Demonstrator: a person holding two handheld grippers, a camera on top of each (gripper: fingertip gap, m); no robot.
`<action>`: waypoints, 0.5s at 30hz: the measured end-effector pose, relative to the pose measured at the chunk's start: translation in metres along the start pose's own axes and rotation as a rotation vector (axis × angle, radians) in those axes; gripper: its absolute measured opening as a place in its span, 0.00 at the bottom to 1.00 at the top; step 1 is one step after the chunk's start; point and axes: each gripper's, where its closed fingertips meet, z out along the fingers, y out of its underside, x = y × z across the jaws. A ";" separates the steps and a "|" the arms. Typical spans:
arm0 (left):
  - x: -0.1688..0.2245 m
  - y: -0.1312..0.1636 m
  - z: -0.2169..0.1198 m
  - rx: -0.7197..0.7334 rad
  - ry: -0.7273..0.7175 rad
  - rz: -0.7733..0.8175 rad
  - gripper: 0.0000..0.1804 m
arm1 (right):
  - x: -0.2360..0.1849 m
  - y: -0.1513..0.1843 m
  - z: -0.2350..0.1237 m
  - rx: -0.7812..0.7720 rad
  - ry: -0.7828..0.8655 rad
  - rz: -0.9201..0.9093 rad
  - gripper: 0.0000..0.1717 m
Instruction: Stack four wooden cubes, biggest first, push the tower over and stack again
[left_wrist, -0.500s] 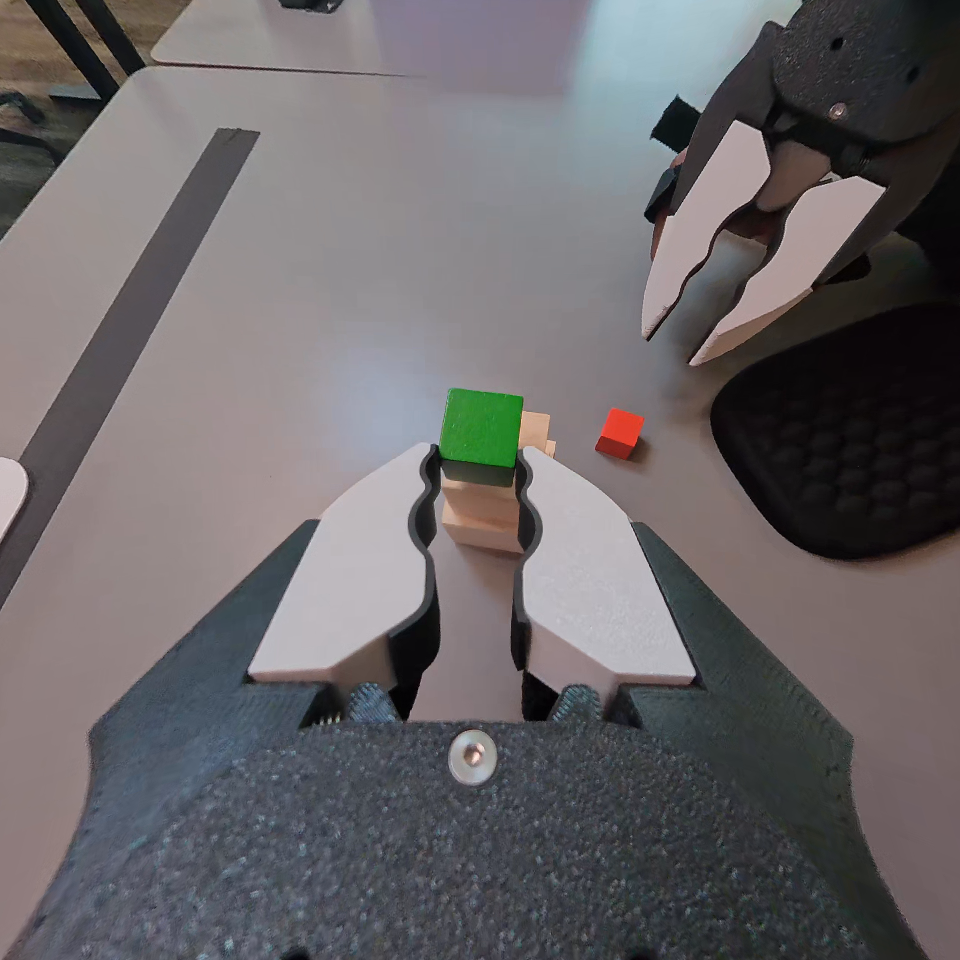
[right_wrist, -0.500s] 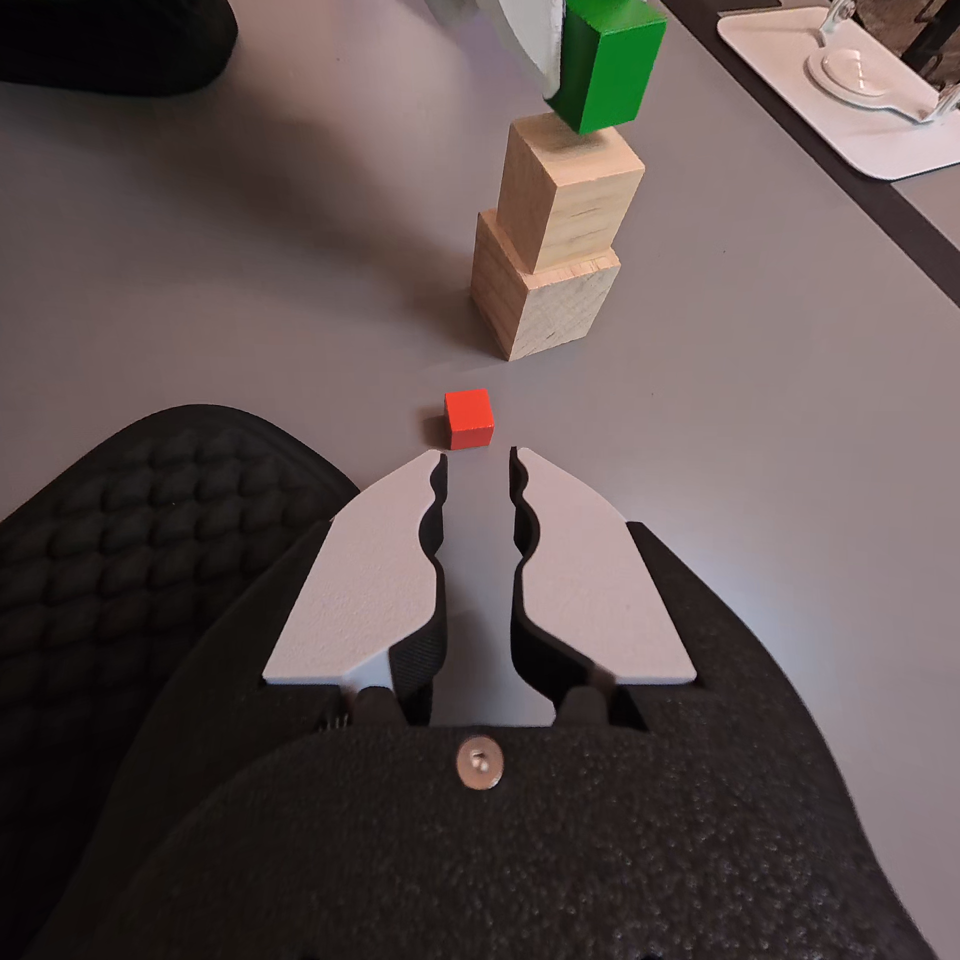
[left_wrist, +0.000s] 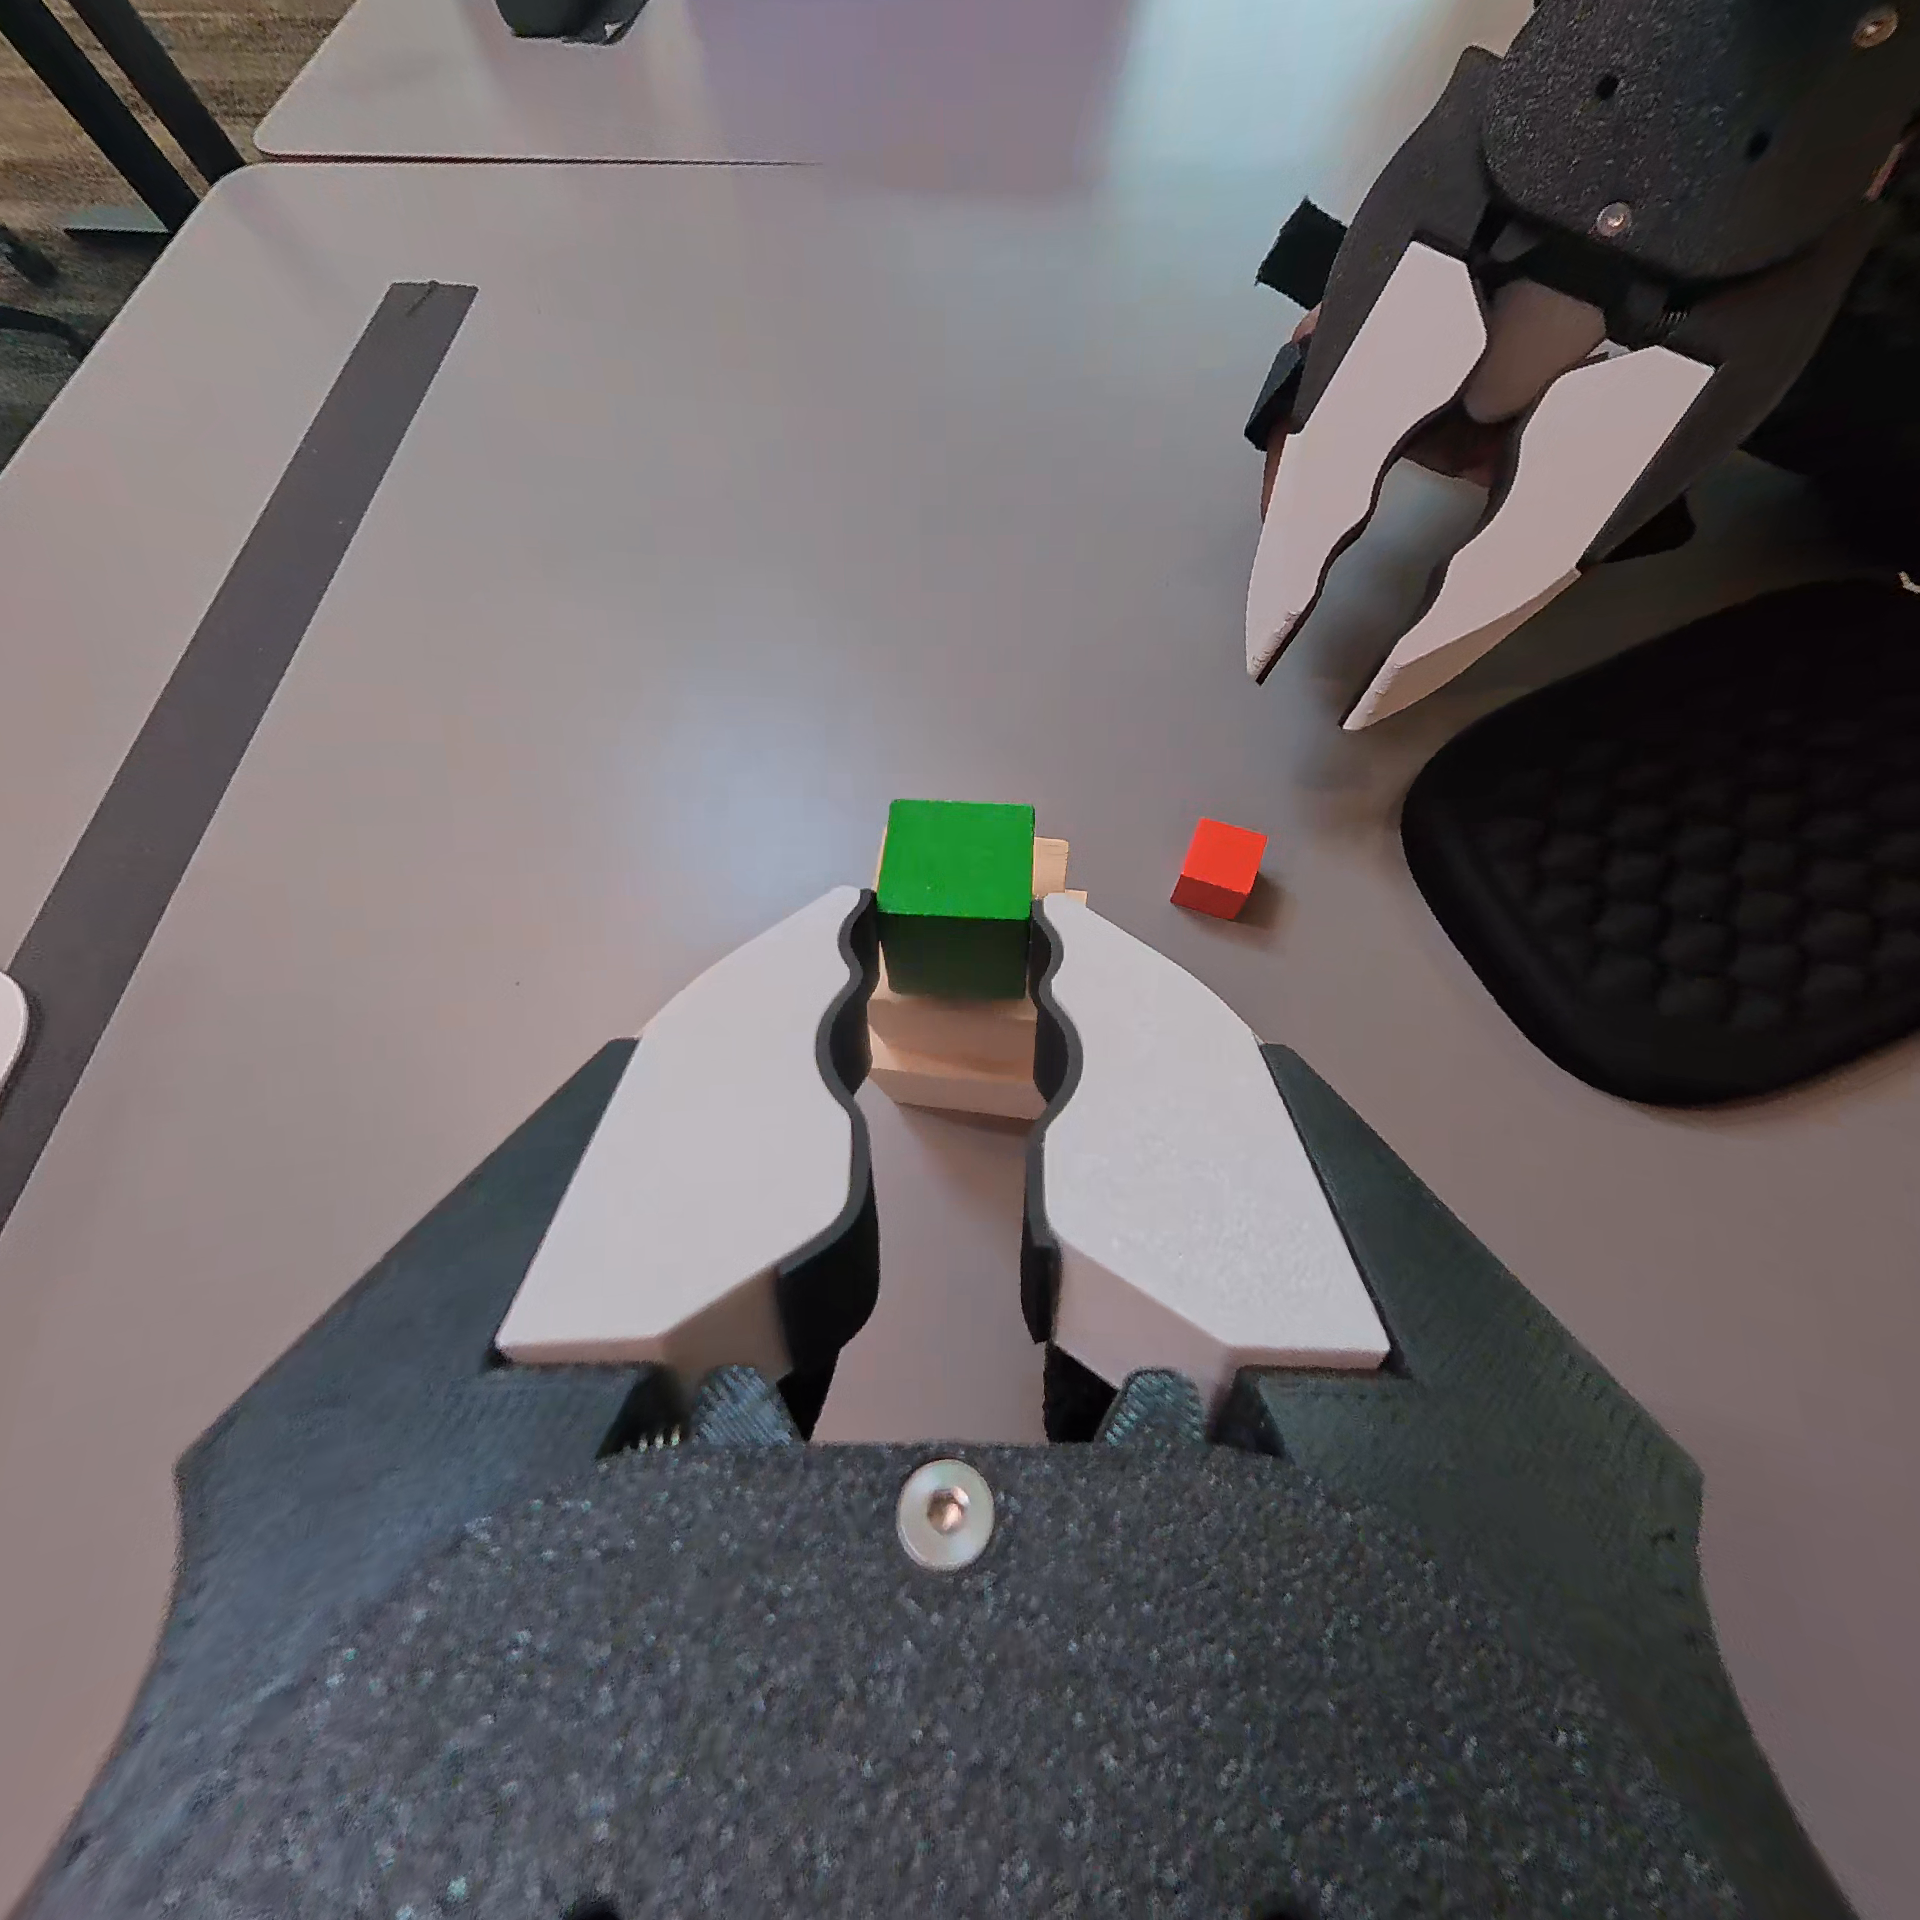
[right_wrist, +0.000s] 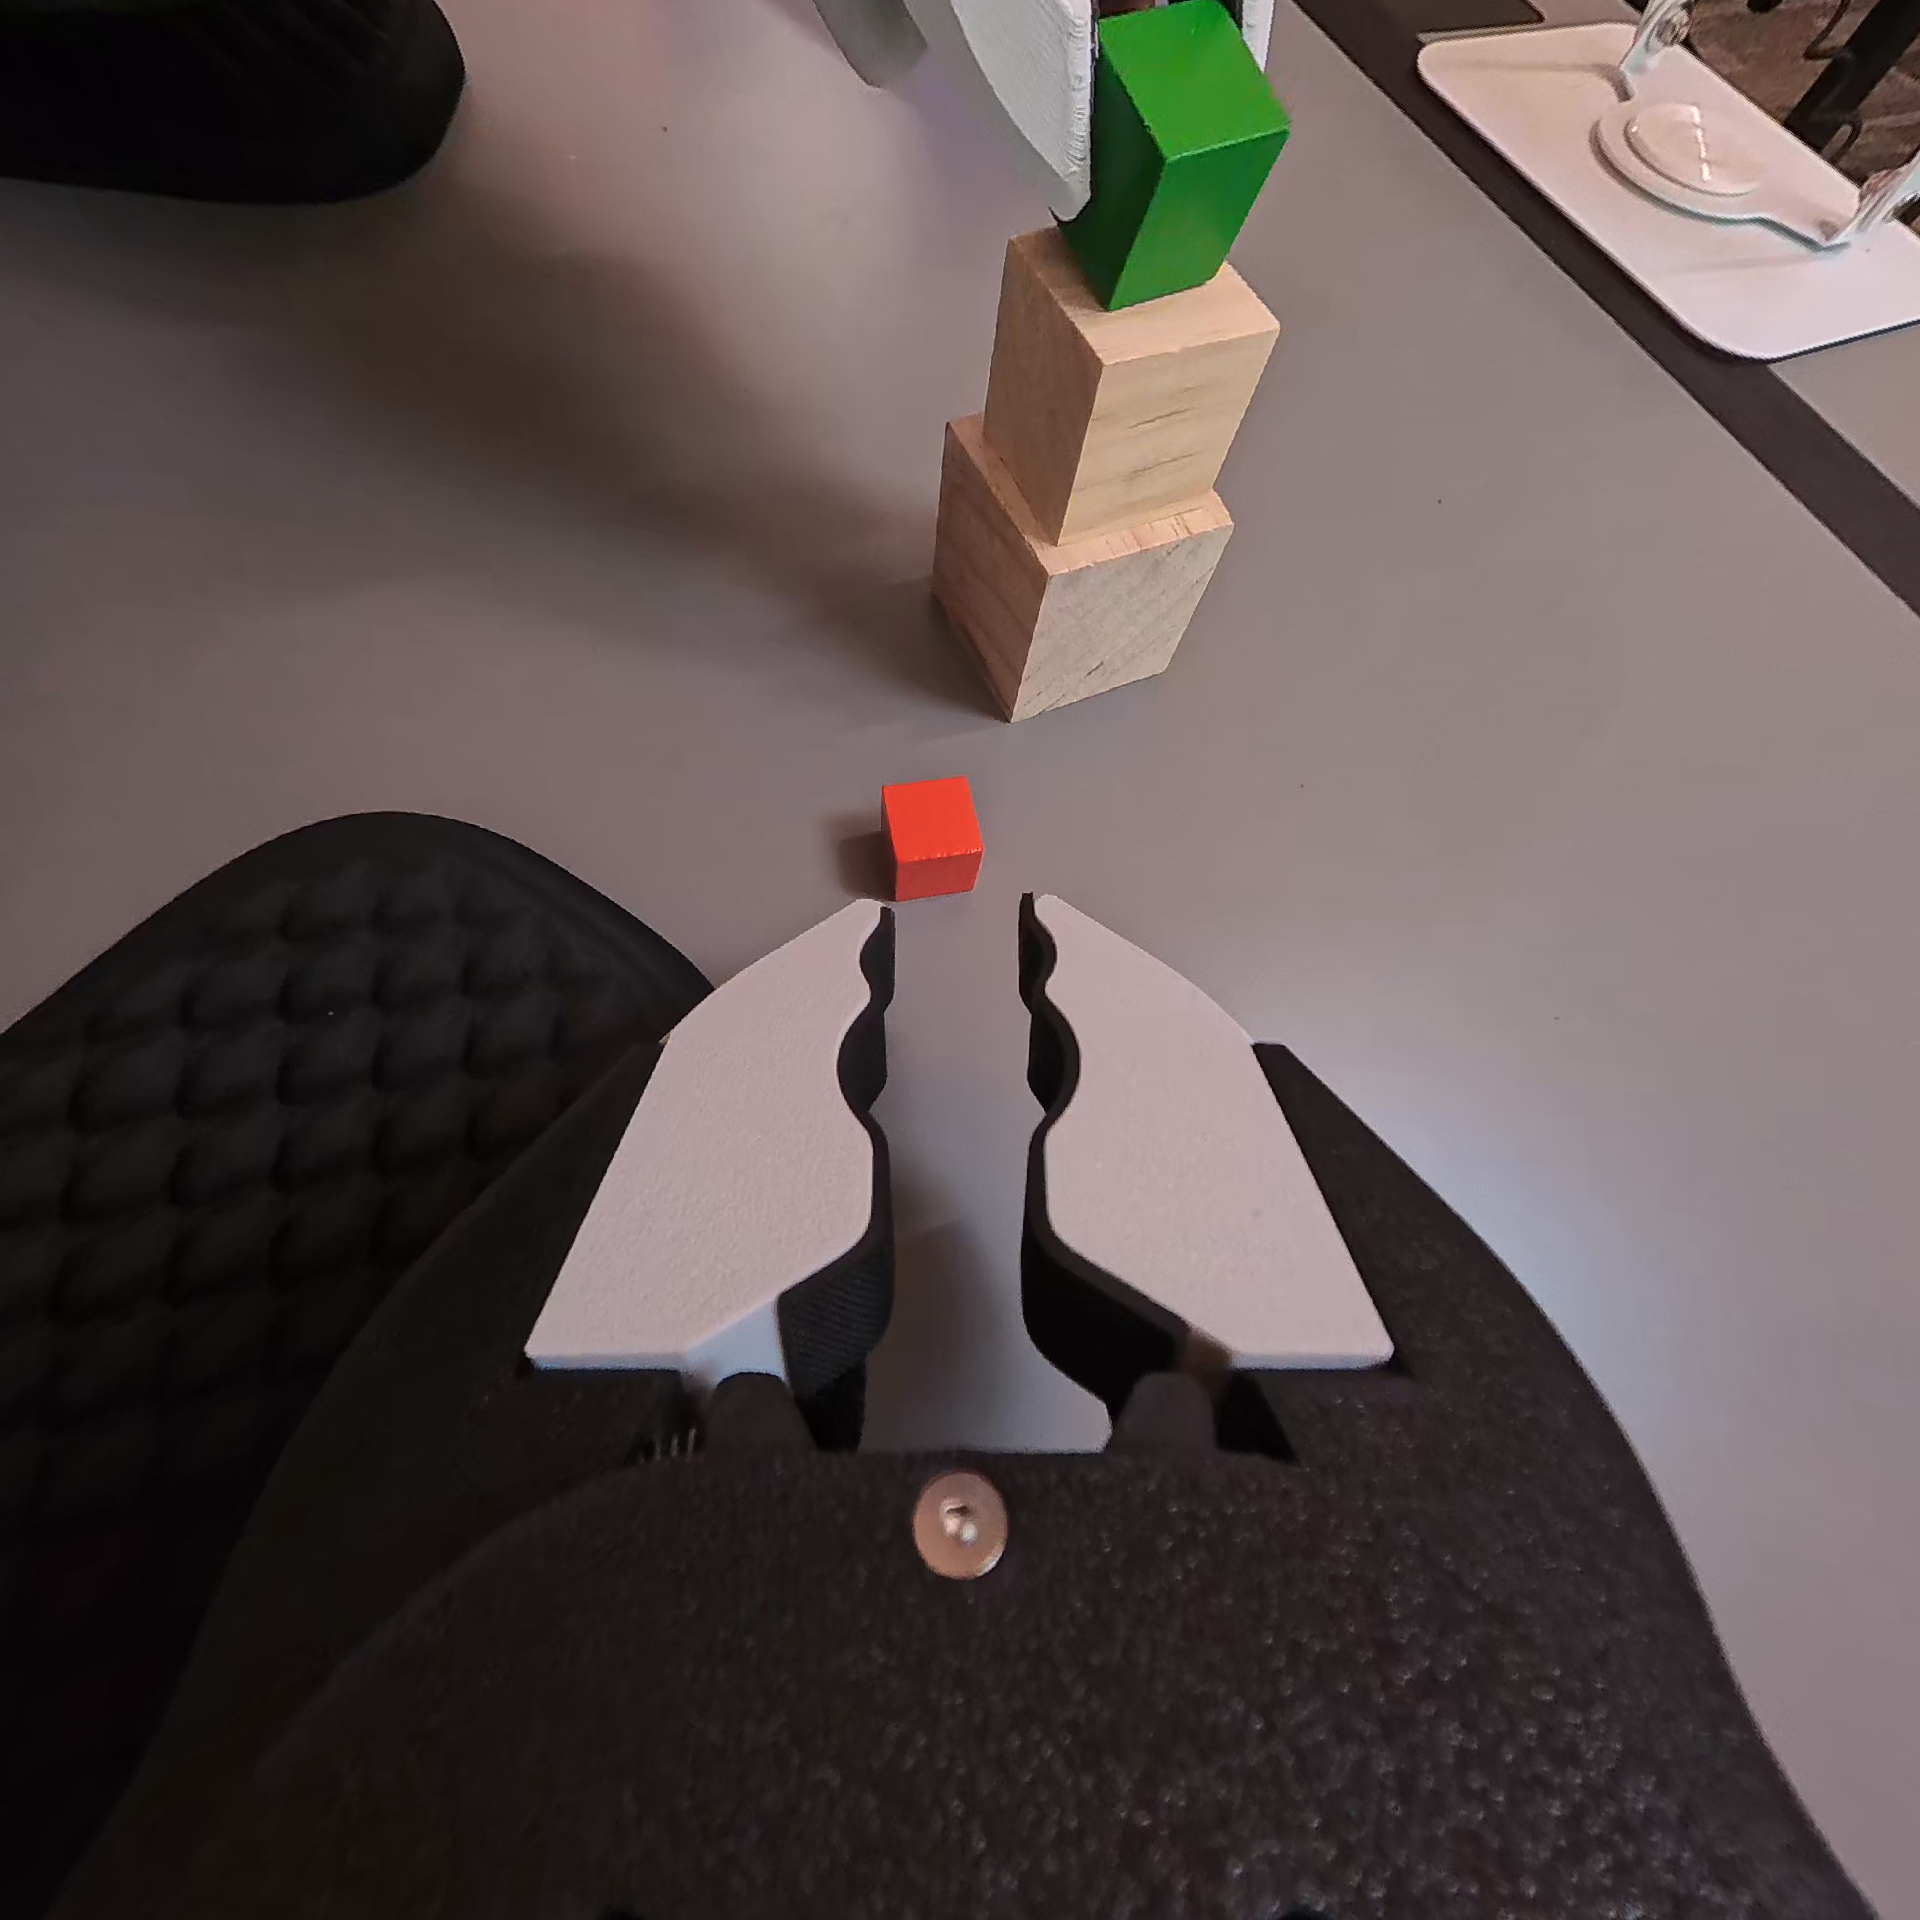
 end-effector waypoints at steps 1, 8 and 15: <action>0.000 0.000 0.000 0.001 -0.001 0.000 0.15 | 0.000 0.000 0.000 -0.001 0.001 0.000 0.13; -0.001 0.002 0.002 0.012 0.000 0.004 0.15 | 0.001 0.001 0.000 -0.002 0.004 0.003 0.13; -0.001 0.004 0.003 0.012 0.007 0.006 0.15 | 0.000 0.001 0.002 0.000 0.005 0.001 0.13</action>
